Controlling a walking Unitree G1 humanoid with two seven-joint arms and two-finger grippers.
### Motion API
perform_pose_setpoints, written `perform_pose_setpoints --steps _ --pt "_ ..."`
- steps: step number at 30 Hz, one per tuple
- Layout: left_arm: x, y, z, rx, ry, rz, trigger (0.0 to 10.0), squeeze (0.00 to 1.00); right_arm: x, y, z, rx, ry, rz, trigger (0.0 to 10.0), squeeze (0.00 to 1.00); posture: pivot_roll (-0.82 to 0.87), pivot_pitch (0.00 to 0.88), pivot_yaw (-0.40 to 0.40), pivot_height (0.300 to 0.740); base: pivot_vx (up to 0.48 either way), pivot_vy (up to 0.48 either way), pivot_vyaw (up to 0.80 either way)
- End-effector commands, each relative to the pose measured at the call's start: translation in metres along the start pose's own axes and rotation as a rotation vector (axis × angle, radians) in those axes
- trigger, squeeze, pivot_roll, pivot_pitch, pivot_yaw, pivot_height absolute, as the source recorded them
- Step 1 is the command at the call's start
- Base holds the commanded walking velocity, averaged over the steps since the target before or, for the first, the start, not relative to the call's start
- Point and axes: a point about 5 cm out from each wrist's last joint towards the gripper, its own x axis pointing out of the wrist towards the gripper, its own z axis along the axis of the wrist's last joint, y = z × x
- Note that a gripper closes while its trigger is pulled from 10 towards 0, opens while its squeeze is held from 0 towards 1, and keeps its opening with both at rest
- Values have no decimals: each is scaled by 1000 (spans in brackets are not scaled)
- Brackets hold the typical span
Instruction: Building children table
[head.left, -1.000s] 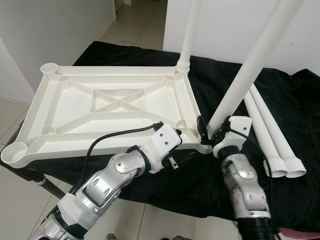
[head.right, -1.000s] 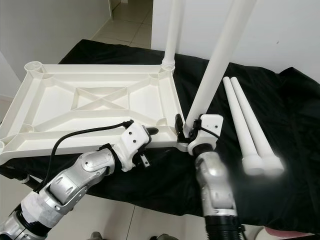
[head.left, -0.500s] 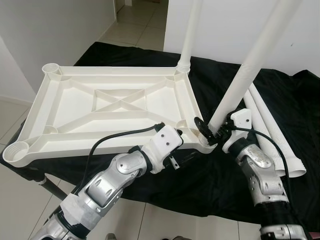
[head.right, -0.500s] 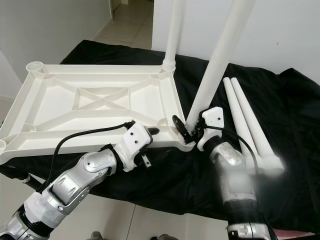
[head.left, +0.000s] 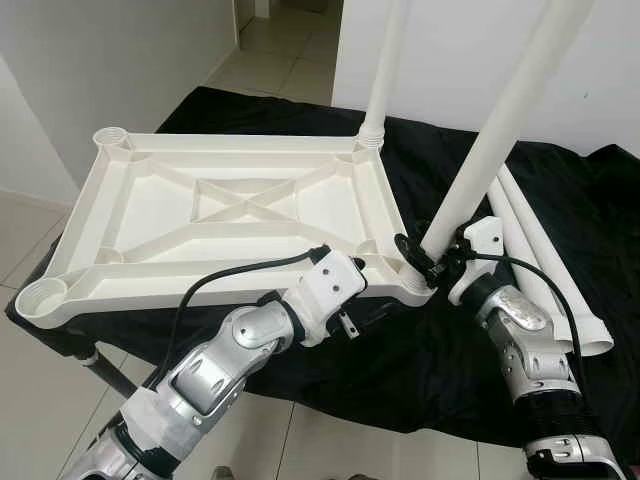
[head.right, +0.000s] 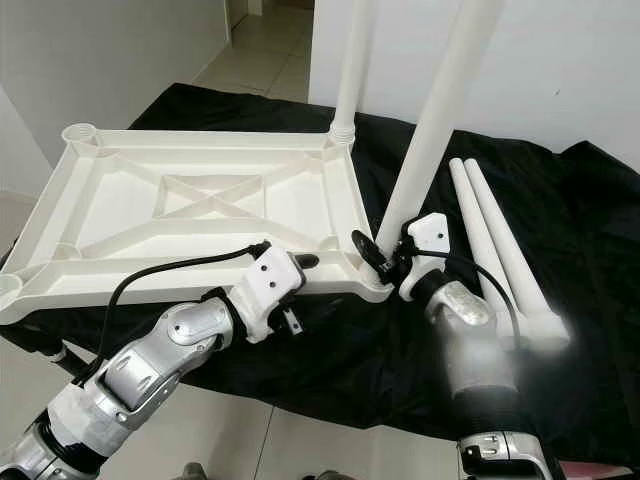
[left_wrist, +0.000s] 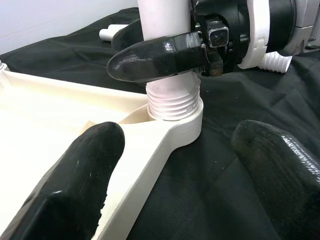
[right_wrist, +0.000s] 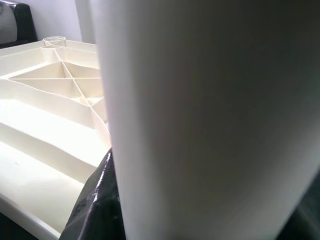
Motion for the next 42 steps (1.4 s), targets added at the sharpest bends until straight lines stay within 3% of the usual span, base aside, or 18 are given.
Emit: perform_pose_setpoints --steps 1,4,7,12,13,17,20,26,31,39,40,42 --pt "-2 -3 -2 9 7 -78 10000 0 -4 2 -9 44 33 -3 10000 0 4 54 -64 740 0 0 0" --pt "-2 -4 -2 8 9 -79 10000 0 -1 11 -8 81 25 -47 10000 0 2 57 -62 740 0 0 0" --pt "-3 -5 -2 7 9 -83 10000 0 3 19 -13 -23 98 -124 10000 0 0 60 -59 740 0 0 0" --pt "-3 -5 -2 8 10 -84 10000 0 5 20 -14 43 109 -217 10000 0 1 60 -57 740 0 0 0" --pt "-3 -5 -2 8 12 -86 10000 0 5 21 -15 84 115 -300 10000 0 1 61 -58 740 0 0 0" --pt "-3 -5 -2 8 12 -86 10000 0 5 23 -15 94 115 -346 10000 0 2 63 -58 740 0 0 0" --pt "-4 -5 -3 5 14 -86 10000 0 1 31 -17 147 114 -561 10000 0 3 65 -60 740 0 0 0" --pt "-3 -6 -2 3 13 -84 10000 0 1 45 -14 167 84 -748 10000 0 3 69 -64 740 0 0 0" --pt "-2 -5 -2 1 11 -81 10000 0 6 52 -6 178 36 -768 10000 0 4 77 -64 740 0 0 0" --pt "-4 -2 -1 5 9 -66 10000 0 5 43 5 172 -21 -775 10000 0 12 83 -63 740 0 0 0" --pt "-4 -1 -1 6 9 -63 10000 0 5 44 5 173 -22 -786 10000 984 13 82 -64 740 0 0 0" --pt "-4 0 -1 7 9 -57 10000 0 6 44 6 175 -24 -784 10000 1000 13 84 -66 740 0 0 0"
